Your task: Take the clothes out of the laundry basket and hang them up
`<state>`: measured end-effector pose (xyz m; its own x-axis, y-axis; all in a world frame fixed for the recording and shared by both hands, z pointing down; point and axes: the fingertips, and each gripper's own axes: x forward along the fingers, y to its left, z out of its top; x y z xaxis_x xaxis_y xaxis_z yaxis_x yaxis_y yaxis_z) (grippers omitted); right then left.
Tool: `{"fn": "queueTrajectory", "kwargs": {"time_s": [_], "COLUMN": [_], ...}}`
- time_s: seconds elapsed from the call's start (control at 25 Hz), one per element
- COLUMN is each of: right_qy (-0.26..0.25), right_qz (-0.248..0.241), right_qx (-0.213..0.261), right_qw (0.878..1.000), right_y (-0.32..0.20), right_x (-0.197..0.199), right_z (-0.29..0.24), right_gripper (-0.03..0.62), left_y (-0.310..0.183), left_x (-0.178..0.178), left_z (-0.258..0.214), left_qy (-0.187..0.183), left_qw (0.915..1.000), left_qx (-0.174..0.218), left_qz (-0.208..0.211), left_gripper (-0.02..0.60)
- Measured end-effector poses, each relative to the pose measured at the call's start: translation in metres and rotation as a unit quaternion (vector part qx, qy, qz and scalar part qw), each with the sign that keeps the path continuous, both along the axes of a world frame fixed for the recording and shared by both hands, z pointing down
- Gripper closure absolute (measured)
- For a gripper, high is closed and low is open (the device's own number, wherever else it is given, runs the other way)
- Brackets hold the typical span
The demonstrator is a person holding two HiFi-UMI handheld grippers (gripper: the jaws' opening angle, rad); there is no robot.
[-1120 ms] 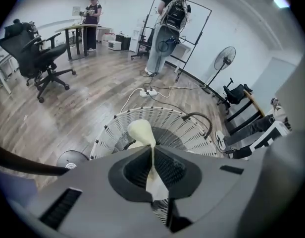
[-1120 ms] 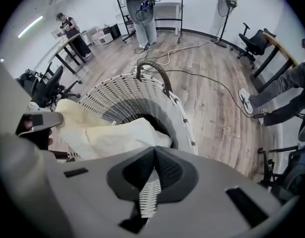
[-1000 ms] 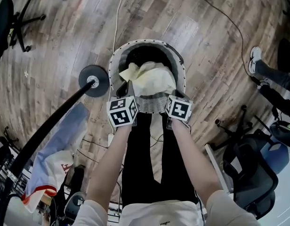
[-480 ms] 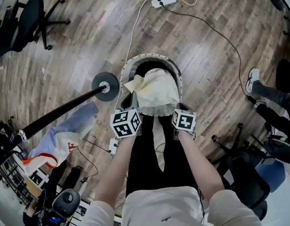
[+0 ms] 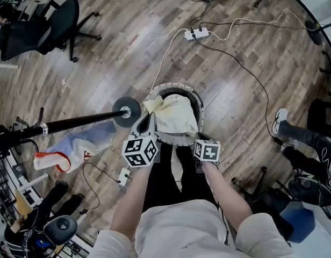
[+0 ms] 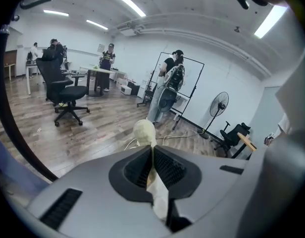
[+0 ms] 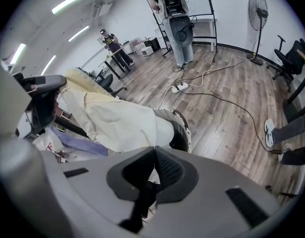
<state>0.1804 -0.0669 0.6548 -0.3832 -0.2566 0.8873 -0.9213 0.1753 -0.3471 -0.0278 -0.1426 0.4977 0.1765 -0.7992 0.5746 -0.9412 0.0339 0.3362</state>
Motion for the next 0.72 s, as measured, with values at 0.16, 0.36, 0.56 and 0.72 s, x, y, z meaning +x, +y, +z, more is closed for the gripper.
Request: {"fn": "queueTrajectory", "kwargs": {"time_s": [0.16,0.36,0.56,0.72], "right_qy": [-0.021,-0.048,-0.069,-0.084], "right_qz": [-0.027,-0.051,-0.07,-0.11], "right_qx": [0.003,0.021,0.05,0.091], "right_qw": [0.999,0.997,0.994,0.986], "right_y": [0.001,-0.012,-0.03,-0.05], "right_x": [-0.009,-0.022,-0.03,-0.05], "right_z": [-0.018,-0.049,-0.078,-0.106], "right_gripper": [0.585,0.57,0.559,0.559], "left_y": [0.006,0.008,0.016,0.018], "left_x": [-0.008,-0.021,-0.02,-0.018], "left_z": [-0.041,-0.083,-0.111,-0.138], "left_qy": [0.001,0.009,-0.002,-0.013], "left_qw": [0.9995,0.9984,0.9973,0.9948], "left_qx": [0.031,0.056,0.072,0.095], "left_qz": [-0.006,-0.003,0.013,0.034], "left_gripper": [0.554,0.555,0.555,0.555]}}
